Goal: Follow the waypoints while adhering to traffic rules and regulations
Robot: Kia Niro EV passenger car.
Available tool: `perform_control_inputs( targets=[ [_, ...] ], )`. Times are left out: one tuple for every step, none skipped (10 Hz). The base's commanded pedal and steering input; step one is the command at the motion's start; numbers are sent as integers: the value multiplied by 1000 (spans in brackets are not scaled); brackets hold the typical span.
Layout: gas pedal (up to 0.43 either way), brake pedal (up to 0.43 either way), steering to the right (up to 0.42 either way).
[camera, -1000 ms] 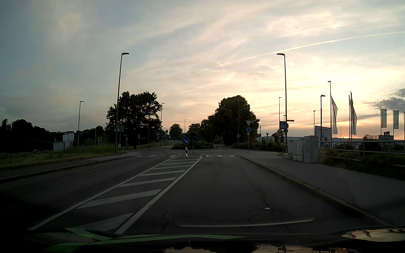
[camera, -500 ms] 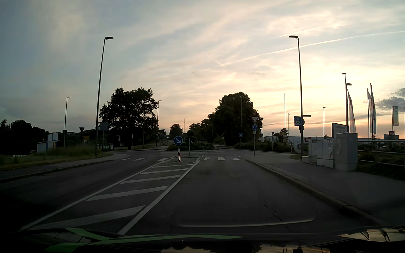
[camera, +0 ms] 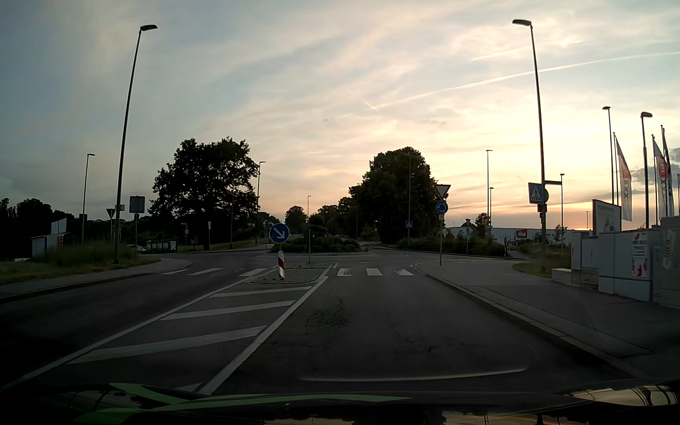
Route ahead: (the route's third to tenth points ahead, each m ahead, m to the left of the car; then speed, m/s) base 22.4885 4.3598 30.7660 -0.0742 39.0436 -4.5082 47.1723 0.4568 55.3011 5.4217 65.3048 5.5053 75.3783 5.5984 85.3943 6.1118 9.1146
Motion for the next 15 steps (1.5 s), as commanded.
perform_control_inputs(
  targets=[
    [39,0,2],
    [39,0,3],
    [39,0,3],
    [39,0,3],
    [39,0,3],
    [28,0,3],
    [28,0,3],
    [28,0,2],
    [39,0,2],
    [98,0,1],
    [118,0,1],
    [118,0,1],
    [118,0,2],
    [110,0,3],
    [98,0,5]
  ],
)
